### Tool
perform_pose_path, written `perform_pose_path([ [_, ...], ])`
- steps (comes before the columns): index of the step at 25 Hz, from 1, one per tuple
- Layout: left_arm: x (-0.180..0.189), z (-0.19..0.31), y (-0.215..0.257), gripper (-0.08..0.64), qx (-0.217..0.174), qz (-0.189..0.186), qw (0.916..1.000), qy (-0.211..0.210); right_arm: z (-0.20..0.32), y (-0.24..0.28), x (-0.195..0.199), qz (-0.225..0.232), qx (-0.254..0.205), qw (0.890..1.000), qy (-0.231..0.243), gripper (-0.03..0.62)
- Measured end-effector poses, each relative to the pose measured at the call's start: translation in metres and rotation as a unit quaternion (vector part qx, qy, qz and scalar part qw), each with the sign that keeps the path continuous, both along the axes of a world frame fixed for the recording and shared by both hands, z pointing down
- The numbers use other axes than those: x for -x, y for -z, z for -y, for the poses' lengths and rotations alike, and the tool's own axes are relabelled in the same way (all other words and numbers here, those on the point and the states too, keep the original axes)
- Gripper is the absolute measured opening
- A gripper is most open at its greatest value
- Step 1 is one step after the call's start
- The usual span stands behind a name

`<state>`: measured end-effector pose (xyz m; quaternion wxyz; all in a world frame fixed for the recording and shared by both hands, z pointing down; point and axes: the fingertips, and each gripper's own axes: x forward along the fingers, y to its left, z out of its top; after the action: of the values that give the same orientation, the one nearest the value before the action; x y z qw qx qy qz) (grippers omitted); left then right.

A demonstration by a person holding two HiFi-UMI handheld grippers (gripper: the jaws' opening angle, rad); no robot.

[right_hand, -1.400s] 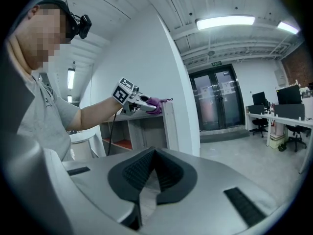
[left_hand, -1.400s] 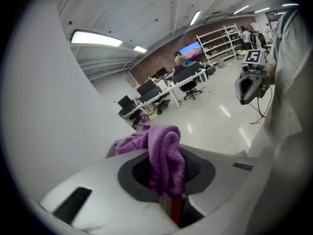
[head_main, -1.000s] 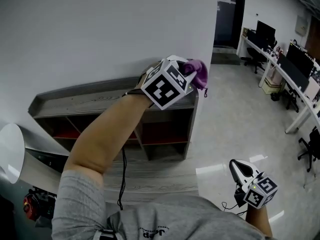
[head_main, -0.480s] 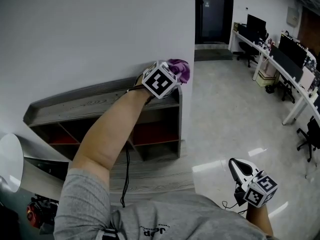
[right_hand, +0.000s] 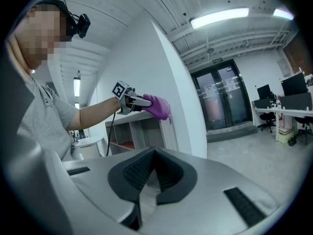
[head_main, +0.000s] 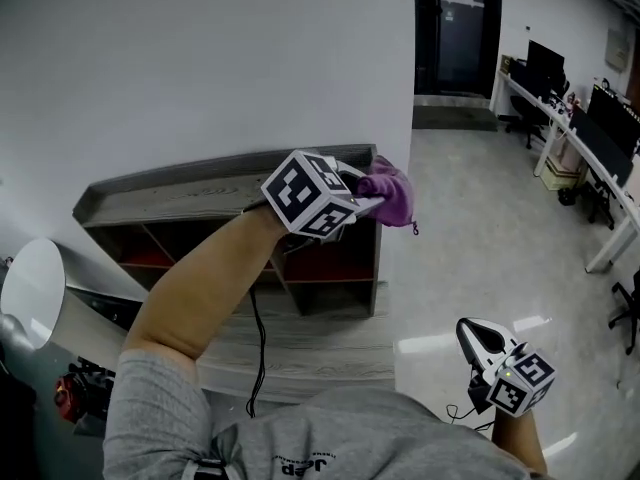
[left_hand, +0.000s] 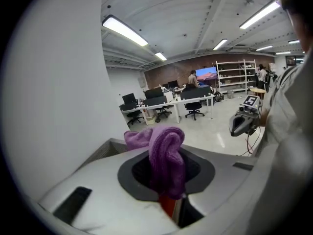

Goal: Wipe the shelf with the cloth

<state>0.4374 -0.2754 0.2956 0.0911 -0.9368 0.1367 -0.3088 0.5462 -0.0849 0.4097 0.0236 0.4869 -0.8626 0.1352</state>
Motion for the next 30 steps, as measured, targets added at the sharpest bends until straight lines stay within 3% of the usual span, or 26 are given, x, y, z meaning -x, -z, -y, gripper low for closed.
perform_pose_path([
  [2, 0.012, -0.017, -0.004, 0.094, 0.002, -0.024, 0.9997, 0.005, 0.007, 0.002, 0.01, 0.005, -0.004, 1.0, 0.023, 0.02],
  [4, 0.035, -0.033, 0.004, 0.094, 0.008, -0.08, 0.9966, 0.018, 0.018, 0.005, 0.025, 0.012, -0.012, 0.999, 0.046, 0.02],
  [9, 0.145, -0.073, 0.017, 0.094, -0.015, -0.22, 0.9721, 0.082, 0.054, 0.016, 0.089, 0.018, -0.046, 0.994, 0.098, 0.02],
  [12, 0.255, -0.09, -0.003, 0.094, -0.025, -0.285, 0.9459, 0.152, 0.062, 0.022, 0.153, 0.022, -0.07, 0.988, 0.135, 0.02],
  [15, 0.378, -0.097, -0.023, 0.094, 0.0, -0.364, 0.9073, 0.21, 0.07, 0.027, 0.229, 0.02, -0.084, 0.985, 0.15, 0.02],
  [17, 0.458, -0.095, -0.036, 0.094, 0.008, -0.4, 0.8864, 0.233, 0.082, 0.028, 0.282, 0.027, -0.085, 0.986, 0.139, 0.02],
  [19, 0.532, -0.094, -0.05, 0.094, 0.012, -0.419, 0.8721, 0.252, 0.093, 0.022, 0.334, 0.046, -0.077, 0.989, 0.118, 0.02],
  [21, 0.597, -0.089, -0.061, 0.094, 0.012, -0.426, 0.8636, 0.27, 0.106, 0.014, 0.383, 0.06, -0.067, 0.991, 0.098, 0.02],
  [24, 0.666, -0.079, -0.092, 0.094, 0.034, -0.424, 0.8523, 0.305, 0.124, -0.004, 0.442, 0.059, -0.047, 0.994, 0.077, 0.018],
  [27, 0.692, -0.079, -0.128, 0.094, 0.055, -0.406, 0.8537, 0.322, 0.127, -0.023, 0.476, 0.043, -0.031, 0.996, 0.072, 0.017],
  [30, 0.69, -0.077, -0.142, 0.094, 0.066, -0.406, 0.8557, 0.315, 0.131, -0.027, 0.488, 0.064, -0.022, 0.994, 0.084, 0.017],
])
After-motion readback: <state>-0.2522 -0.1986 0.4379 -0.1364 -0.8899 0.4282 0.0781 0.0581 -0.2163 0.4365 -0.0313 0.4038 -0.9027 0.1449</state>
